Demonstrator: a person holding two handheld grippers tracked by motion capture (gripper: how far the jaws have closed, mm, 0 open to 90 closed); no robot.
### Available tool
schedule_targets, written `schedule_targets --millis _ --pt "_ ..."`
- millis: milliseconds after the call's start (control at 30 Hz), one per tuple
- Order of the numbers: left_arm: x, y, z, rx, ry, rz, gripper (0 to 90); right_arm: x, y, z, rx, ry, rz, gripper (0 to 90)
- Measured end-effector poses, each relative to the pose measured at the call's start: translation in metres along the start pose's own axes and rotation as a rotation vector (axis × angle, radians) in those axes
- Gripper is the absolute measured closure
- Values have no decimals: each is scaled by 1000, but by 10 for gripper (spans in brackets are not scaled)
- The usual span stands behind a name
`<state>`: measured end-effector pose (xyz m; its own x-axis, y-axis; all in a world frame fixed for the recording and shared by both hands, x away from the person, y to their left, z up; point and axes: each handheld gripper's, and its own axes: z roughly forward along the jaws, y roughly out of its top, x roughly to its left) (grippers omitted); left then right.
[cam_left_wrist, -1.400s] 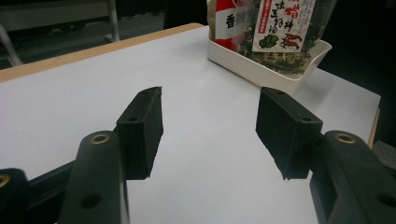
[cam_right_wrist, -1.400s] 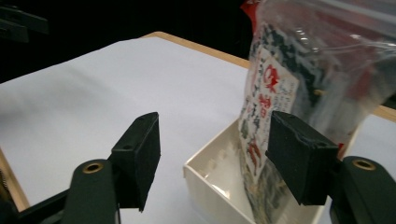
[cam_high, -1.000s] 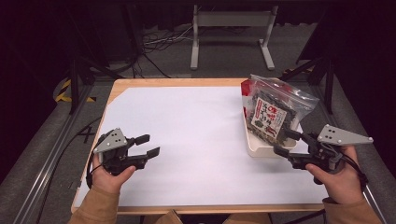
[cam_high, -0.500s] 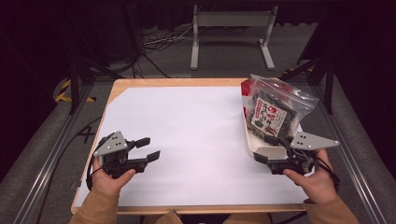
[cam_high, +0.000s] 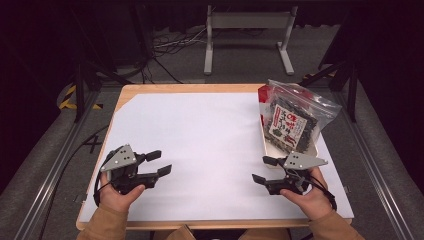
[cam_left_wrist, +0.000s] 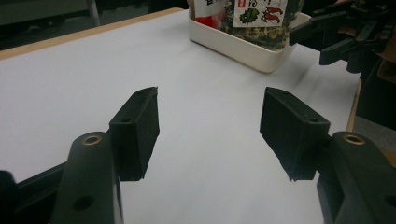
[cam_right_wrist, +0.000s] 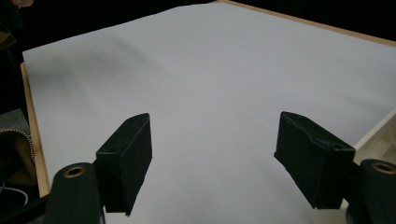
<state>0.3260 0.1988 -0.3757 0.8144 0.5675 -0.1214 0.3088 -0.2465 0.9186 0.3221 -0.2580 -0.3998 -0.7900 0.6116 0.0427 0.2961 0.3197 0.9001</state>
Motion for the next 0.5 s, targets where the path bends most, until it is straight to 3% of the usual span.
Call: schedule_targets --millis 433,500 --pt "3 -4 4 15 9 -10 380 -2 -8 6 8 -21 -3 272" --pt "3 -5 5 25 12 -19 380 -4 -7 4 19 -13 -11 305"
